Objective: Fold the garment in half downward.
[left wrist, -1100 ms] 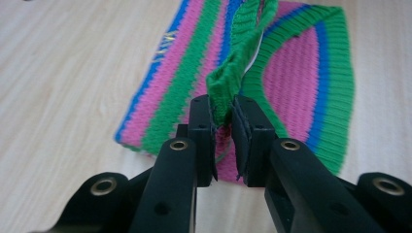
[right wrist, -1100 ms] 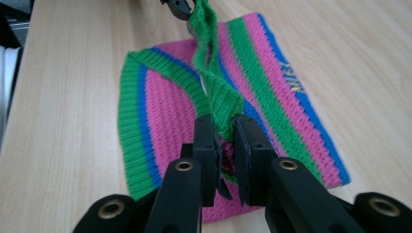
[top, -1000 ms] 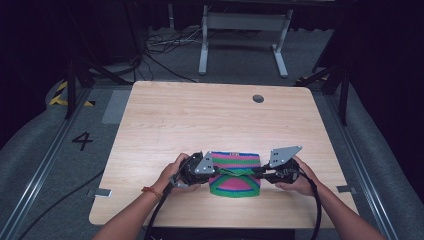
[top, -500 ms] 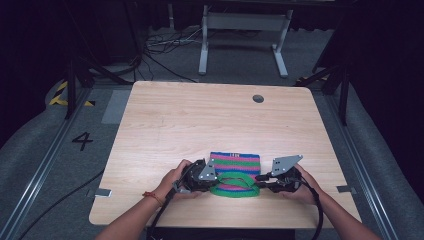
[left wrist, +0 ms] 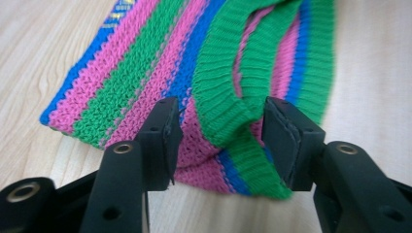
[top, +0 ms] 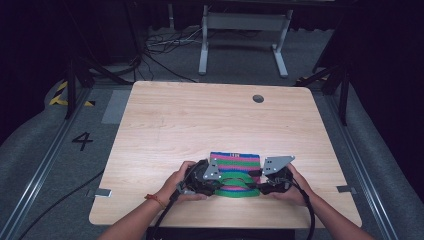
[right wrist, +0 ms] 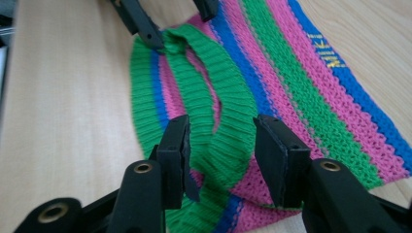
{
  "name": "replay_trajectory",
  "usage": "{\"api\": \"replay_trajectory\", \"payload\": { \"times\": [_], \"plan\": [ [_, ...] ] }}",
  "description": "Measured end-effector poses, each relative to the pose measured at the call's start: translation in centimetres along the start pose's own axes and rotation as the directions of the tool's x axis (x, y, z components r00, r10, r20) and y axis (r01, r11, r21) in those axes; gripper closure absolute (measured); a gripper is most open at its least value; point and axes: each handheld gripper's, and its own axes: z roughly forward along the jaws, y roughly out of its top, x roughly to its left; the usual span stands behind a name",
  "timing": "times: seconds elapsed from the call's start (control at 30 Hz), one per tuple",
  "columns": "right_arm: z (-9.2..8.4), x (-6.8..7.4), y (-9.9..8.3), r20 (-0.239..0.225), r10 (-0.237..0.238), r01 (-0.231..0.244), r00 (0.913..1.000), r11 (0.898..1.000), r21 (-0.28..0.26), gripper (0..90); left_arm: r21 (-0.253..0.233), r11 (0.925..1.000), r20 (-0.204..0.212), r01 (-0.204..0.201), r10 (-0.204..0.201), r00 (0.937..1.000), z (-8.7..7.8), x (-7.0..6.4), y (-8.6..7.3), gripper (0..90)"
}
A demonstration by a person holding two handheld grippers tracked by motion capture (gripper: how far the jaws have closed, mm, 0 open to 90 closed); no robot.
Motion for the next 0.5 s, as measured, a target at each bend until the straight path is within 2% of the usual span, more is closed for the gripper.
{"api": "replay_trajectory", "payload": {
  "times": [0.1,0.17,0.23,0.4,0.5],
  "plan": [
    [0.7,-0.5,-0.4,0.009,0.018,-0.018,0.9998,0.999,0.040,64.8,0.004,0.9999,-0.021,0.013,-0.013,0.9997,0.5,0.3,0.1,55.6],
    [0.8,-0.8,-0.6,0.002,0.034,-0.034,0.9994,0.999,0.034,67.1,0.002,0.9998,-0.031,0.019,-0.019,0.9993,0.7,0.6,0.2,58.9],
    [0.8,-1.0,-0.4,0.032,0.024,-0.025,0.9992,0.999,0.042,70.1,0.002,0.9998,-0.038,0.019,-0.019,0.9991,1.0,1.0,0.4,60.4],
    [0.9,-2.2,-0.2,0.067,0.045,-0.048,0.9967,0.998,0.040,73.6,0.011,0.9995,-0.064,0.028,-0.027,0.9976,1.7,2.2,1.2,60.3],
    [0.8,-2.8,-0.2,0.082,0.058,-0.061,0.9949,0.998,0.033,76.9,-0.006,1.0000,-0.061,0.007,-0.008,0.9981,1.6,2.3,1.4,65.7]
  ]
}}
